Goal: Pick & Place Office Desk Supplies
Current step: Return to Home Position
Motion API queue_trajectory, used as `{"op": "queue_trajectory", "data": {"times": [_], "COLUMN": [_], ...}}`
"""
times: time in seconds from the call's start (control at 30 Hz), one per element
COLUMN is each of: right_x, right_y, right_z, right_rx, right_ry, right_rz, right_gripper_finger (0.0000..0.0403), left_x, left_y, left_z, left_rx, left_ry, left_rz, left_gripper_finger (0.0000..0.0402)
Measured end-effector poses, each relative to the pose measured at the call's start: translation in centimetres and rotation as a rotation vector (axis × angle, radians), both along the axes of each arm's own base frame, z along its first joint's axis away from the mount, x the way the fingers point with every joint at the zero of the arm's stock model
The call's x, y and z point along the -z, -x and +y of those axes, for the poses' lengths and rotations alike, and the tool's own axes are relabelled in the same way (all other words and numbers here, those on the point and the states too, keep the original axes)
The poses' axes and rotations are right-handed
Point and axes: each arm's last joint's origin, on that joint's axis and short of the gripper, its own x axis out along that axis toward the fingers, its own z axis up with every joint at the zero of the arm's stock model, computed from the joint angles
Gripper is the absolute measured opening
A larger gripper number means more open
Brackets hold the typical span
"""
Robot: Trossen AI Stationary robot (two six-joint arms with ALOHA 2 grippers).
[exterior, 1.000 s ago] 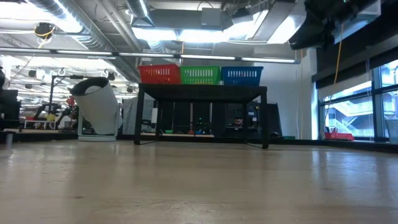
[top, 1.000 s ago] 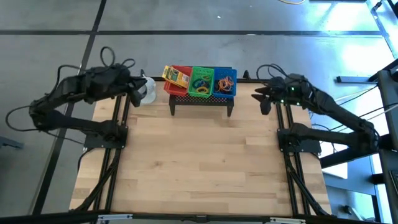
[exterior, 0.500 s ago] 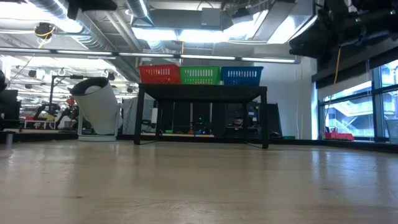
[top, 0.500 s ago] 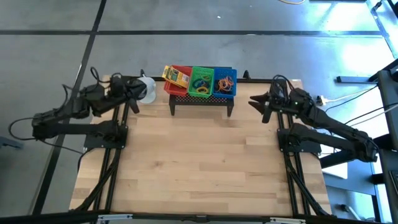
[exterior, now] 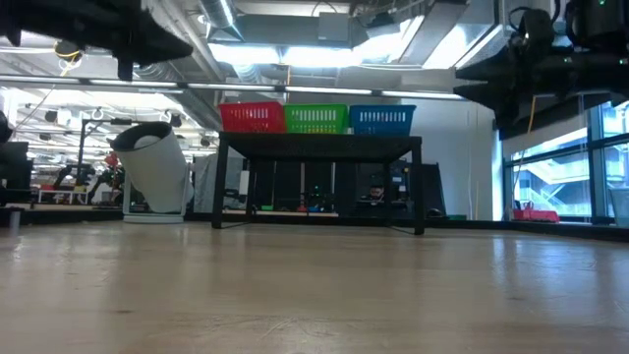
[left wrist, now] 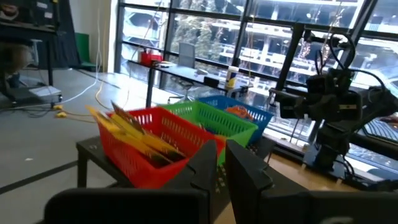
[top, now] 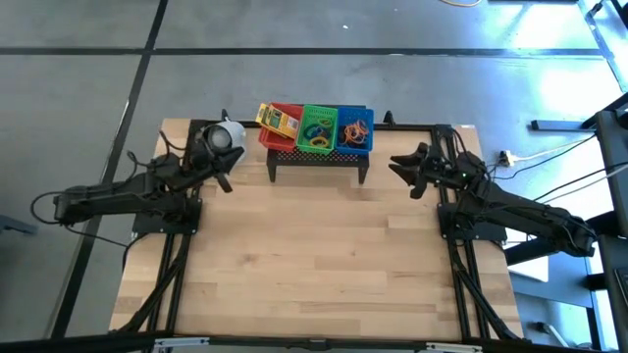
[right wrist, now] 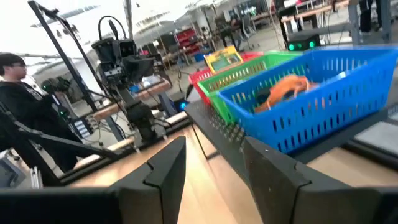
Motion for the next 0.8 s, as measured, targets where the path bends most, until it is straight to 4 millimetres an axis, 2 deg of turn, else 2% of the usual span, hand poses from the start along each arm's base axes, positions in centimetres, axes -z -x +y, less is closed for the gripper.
{"op": "queue_trajectory", "data": {"times": [0.27, 0.4, 0.63, 0.8], "right_x": [1.2, 2.1, 3.6, 3.6], "right_y": [0.0, 0.0, 0.0, -0.1], "right_z": [0.2, 0.6, 1.2, 1.5], "right_rx": [-0.013, -0.04, -0.065, -0.043], "right_ry": [-0.011, -0.005, -0.01, -0.003], "right_rz": [0.02, -0.029, -0.048, -0.045], "right_gripper_finger": [0.0162, 0.0162, 0.0162, 0.0162], "left_x": [3.5, 4.7, 6.5, 7.7], "left_y": [-0.5, -0.6, -0.6, -0.6], "left_z": [0.1, 0.1, 0.1, 0.1], "left_rx": [0.005, 0.007, 0.006, 0.005], "left_ry": [0.036, 0.07, 0.094, 0.117], "left_rz": [-0.01, -0.018, 0.008, 0.028], "left_gripper_finger": [0.0028, 0.0027, 0.0025, 0.0028]}}
